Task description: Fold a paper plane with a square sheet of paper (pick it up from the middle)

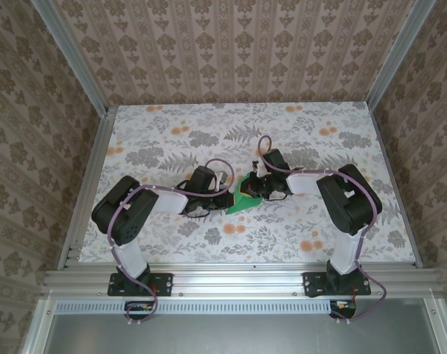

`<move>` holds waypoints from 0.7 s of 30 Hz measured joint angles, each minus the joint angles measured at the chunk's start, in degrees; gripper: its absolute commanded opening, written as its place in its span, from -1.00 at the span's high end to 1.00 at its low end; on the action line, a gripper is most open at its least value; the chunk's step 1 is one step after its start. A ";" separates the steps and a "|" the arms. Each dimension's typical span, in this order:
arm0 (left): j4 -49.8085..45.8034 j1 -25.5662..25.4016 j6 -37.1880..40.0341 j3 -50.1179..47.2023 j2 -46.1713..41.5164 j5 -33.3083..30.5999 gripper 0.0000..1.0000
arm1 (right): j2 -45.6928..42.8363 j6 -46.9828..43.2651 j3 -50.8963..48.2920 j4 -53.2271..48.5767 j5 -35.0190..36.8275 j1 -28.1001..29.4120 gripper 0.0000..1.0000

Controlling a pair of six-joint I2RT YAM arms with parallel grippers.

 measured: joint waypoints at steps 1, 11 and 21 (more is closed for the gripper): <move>-0.02 0.00 0.00 0.00 0.00 0.00 1.00 | 0.37 0.02 0.02 0.02 0.31 -0.07 0.90; -0.55 0.00 -0.02 0.44 0.26 0.15 1.00 | 1.09 -0.04 0.46 -0.15 0.96 -0.72 0.85; -3.50 0.11 -0.55 3.13 1.68 1.62 1.00 | -4.26 -0.26 2.08 -1.73 1.81 -2.03 0.80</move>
